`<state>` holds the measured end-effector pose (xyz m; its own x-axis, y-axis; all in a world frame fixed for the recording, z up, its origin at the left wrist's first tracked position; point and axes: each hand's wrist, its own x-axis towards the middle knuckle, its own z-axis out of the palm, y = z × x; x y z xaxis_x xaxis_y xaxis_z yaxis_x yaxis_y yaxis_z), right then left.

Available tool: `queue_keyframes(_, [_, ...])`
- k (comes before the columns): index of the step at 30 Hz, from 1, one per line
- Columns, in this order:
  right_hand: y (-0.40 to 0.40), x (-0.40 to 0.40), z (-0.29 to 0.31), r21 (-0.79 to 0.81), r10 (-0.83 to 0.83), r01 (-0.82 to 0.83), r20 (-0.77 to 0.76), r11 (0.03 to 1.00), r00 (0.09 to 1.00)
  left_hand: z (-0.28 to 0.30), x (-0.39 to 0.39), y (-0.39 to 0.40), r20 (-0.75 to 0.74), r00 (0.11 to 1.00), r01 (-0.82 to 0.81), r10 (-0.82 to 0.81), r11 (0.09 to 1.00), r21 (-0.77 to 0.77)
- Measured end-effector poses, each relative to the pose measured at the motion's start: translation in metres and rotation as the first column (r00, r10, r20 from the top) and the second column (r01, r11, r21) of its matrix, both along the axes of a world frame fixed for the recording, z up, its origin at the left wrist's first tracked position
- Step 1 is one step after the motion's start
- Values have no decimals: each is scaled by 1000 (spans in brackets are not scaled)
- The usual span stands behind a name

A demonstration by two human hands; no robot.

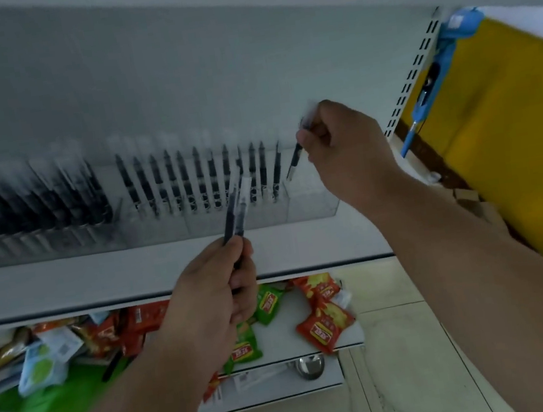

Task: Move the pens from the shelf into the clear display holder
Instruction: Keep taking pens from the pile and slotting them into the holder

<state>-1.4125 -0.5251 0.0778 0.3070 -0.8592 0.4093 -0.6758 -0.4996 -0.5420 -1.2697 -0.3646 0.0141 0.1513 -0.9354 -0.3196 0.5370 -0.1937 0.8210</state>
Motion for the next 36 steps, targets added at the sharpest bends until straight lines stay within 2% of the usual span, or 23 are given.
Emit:
queue_keyframes(3, [-7,7,-4,61,35,-27,-126,998,991,1,0,-3,-9,1000,15,-15,1000,-15])
queue_keyframes(6, [-13,11,-12,112,37,-17,-180,994,983,1,3,-4,-23,999,36,-36,999,-9])
queue_keyframes(14, [-10,14,-14,166,-31,68,-215,984,976,5,10,-8,37,999,17,-16,1000,-18])
queue_keyframes(18, [18,5,-8,153,-88,96,-54,984,995,5,7,-14,93,996,-2,6,999,-48])
queue_keyframes(20, [36,8,-6,249,-10,1,32,968,999,5,4,-17,142,990,-4,12,999,-55])
queue_keyframes(23, [51,16,-3,431,95,-173,197,886,976,6,-2,-22,232,973,35,-18,997,-69])
queue_keyframes(26, [51,14,1,472,78,-231,321,851,944,6,-7,-25,295,954,83,-55,993,-85])
queue_keyframes(29, [51,11,2,494,64,-255,371,831,927,4,-8,-24,322,944,110,-73,989,-99])
queue_keyframes(31, [48,9,3,475,24,-227,396,851,918,2,-5,-24,321,945,93,-58,991,-96])
queue_keyframes(36, [27,-2,8,321,-153,-19,504,947,850,-2,5,-24,342,940,33,-10,998,-60])
